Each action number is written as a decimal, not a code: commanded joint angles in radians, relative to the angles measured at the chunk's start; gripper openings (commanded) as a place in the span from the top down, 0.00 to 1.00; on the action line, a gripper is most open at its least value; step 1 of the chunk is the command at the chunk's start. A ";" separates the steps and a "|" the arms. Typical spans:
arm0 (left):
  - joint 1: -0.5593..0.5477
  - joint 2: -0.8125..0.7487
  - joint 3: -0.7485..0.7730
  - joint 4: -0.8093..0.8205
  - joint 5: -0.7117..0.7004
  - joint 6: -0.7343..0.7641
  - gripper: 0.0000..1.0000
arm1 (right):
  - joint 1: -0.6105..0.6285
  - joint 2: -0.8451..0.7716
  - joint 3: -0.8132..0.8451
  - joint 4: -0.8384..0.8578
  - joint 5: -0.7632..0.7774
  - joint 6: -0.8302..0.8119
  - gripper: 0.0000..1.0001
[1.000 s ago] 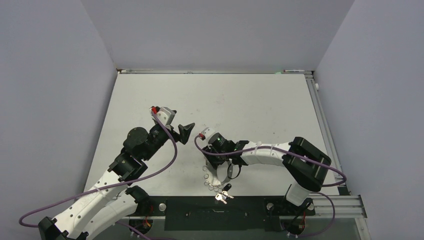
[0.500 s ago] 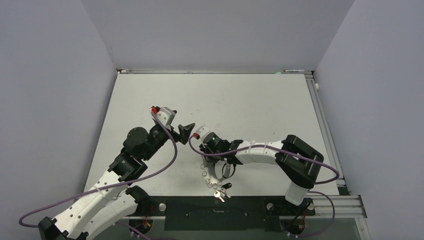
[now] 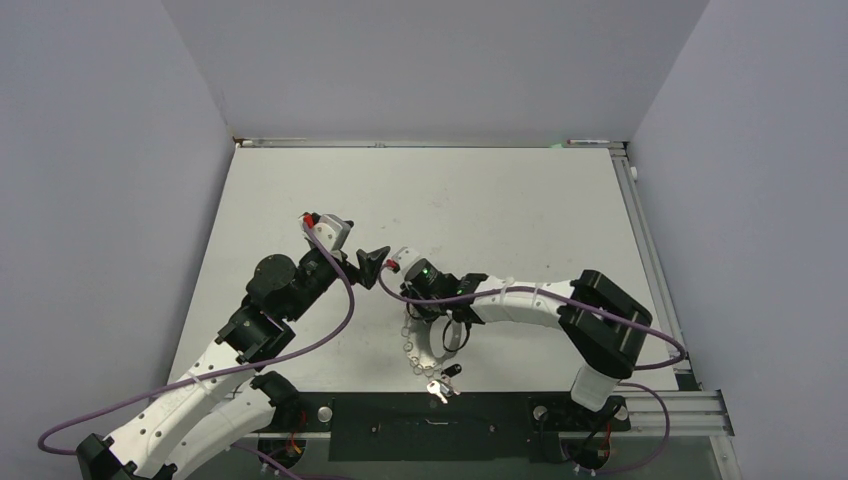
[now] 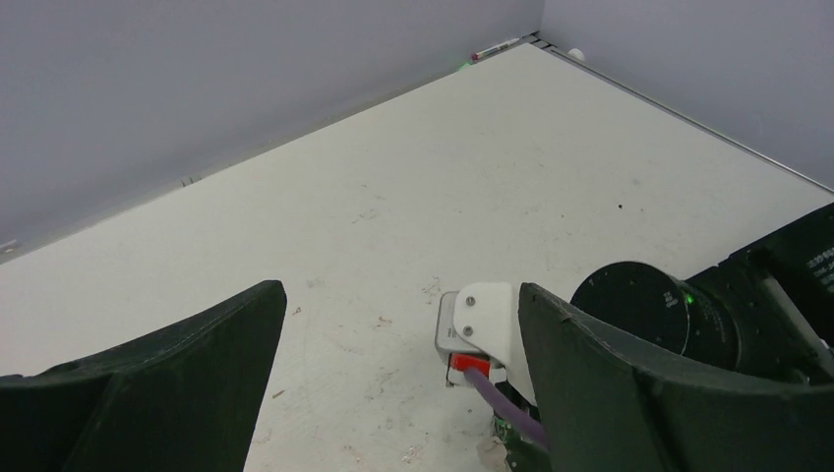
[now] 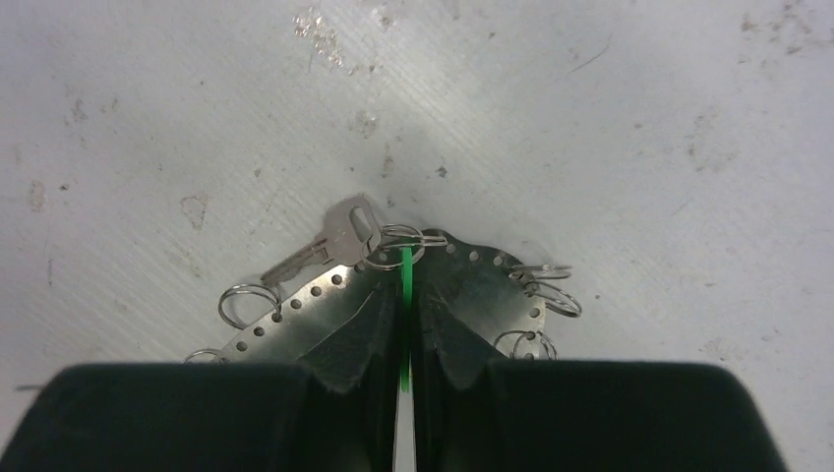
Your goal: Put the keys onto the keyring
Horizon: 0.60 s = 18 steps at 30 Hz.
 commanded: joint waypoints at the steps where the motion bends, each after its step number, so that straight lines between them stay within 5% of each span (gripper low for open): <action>1: 0.007 -0.012 0.047 0.009 0.004 0.007 0.14 | -0.037 -0.108 0.086 -0.040 0.032 0.034 0.95; 18: 0.007 -0.005 0.046 0.006 0.006 0.007 0.14 | -0.354 0.023 0.186 0.031 -0.035 0.202 0.95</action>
